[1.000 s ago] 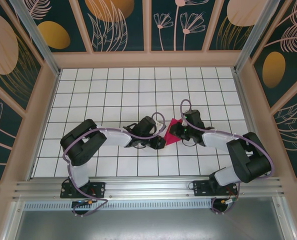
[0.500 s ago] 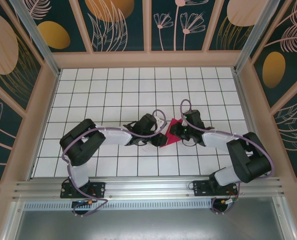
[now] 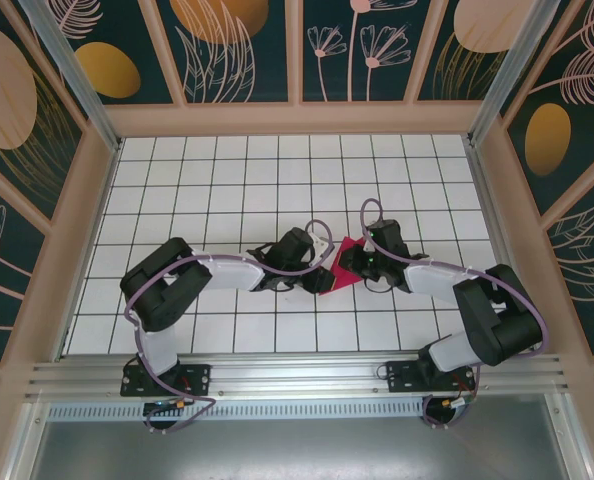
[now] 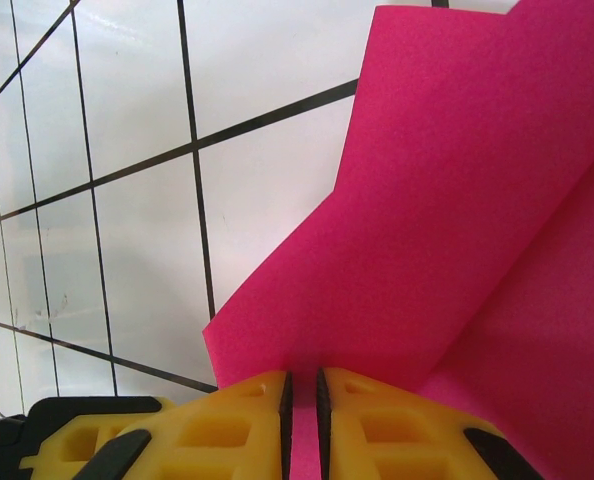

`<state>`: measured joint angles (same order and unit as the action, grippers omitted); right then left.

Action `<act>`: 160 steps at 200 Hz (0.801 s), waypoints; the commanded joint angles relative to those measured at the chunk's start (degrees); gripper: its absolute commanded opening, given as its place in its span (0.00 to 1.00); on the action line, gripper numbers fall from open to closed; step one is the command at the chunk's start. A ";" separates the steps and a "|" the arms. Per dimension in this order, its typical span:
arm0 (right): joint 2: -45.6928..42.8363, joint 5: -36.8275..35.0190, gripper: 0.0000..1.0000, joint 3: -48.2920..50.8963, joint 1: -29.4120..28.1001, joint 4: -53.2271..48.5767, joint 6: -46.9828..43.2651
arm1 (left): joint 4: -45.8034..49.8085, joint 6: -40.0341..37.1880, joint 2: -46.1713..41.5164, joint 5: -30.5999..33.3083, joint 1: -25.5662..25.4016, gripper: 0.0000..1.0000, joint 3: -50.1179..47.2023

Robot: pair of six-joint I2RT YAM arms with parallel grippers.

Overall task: Fold a paper plane with a square sheet of paper (pick it up from the middle)
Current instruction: Fourth fold the wing at the center of the table.

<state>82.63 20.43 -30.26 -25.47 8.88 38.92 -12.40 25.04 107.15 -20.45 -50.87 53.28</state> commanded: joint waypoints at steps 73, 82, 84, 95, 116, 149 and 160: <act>-0.46 0.32 0.19 -0.85 0.58 0.00 -0.82 | -0.57 -0.38 2.53 4.04 -2.13 0.33 1.30; -0.45 0.32 0.19 -0.79 0.60 0.09 -0.77 | -0.16 -0.79 2.69 4.56 -2.46 0.33 1.44; -0.45 0.32 0.19 -0.77 0.56 0.15 -0.77 | 0.01 -0.87 2.77 4.76 -2.47 0.32 1.60; -0.40 0.32 0.19 -0.86 0.60 0.05 -0.86 | 0.82 -1.41 2.97 6.16 -2.77 0.32 1.92; -0.42 0.36 0.19 -0.94 0.60 -0.14 -0.87 | 1.24 -1.96 3.20 7.23 -3.21 0.30 2.06; -0.45 -0.16 0.19 -0.95 0.64 -0.50 -1.08 | 2.28 -2.70 3.59 8.48 -3.87 0.24 2.09; -0.43 -0.28 0.19 -0.96 0.69 -0.62 -1.11 | 2.35 -2.69 3.22 9.11 -3.82 0.22 2.12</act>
<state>82.63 20.45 -30.26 -25.47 8.88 38.89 -12.51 23.66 109.36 -13.56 -54.26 54.50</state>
